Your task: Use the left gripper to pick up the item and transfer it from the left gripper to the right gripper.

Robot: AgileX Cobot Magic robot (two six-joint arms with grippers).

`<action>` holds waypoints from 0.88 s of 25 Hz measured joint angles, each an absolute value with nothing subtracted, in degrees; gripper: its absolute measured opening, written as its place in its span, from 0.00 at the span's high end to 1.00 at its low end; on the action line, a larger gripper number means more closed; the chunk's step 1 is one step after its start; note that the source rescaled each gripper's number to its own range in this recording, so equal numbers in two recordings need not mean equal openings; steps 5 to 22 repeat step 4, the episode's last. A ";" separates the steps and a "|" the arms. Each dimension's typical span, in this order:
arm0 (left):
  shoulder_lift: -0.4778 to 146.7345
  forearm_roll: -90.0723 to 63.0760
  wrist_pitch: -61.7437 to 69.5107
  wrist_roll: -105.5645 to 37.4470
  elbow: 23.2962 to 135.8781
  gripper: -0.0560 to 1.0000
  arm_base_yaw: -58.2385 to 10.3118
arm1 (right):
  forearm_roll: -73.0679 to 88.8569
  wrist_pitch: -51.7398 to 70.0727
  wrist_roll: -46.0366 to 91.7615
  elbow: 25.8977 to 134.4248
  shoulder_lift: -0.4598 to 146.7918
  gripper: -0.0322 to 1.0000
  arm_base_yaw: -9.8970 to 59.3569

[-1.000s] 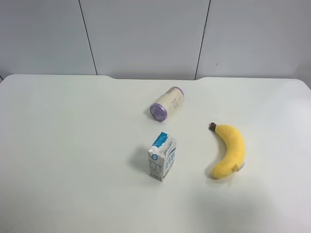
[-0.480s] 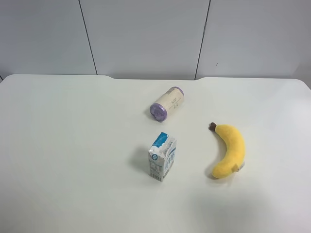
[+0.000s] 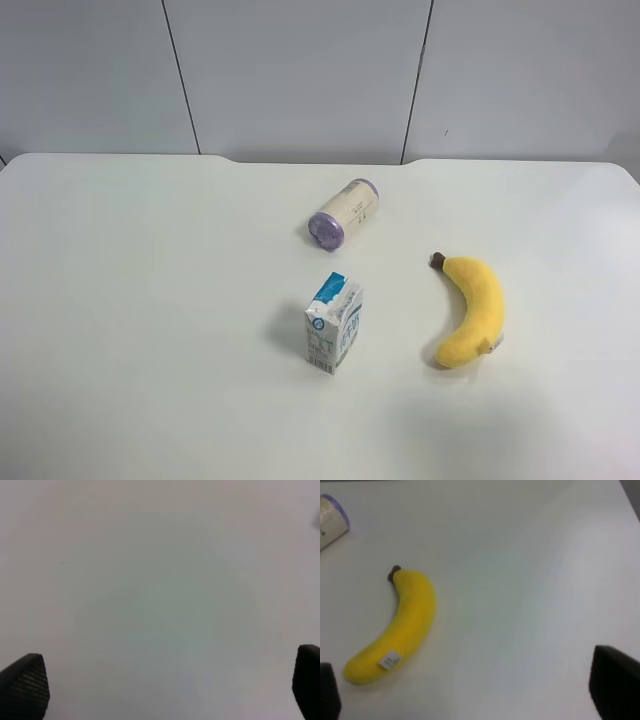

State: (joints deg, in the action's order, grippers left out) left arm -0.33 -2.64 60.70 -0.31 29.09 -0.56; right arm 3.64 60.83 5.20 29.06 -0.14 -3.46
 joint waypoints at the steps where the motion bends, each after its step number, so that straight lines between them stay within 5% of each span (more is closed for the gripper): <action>1: -0.33 -2.64 60.70 -0.31 29.09 0.00 -0.56 | 3.64 60.83 5.20 29.06 -0.14 0.00 -3.46; 22: -0.33 -2.64 60.70 -0.31 29.09 0.00 -0.56 | 3.64 60.83 5.20 29.06 -0.14 0.00 -3.46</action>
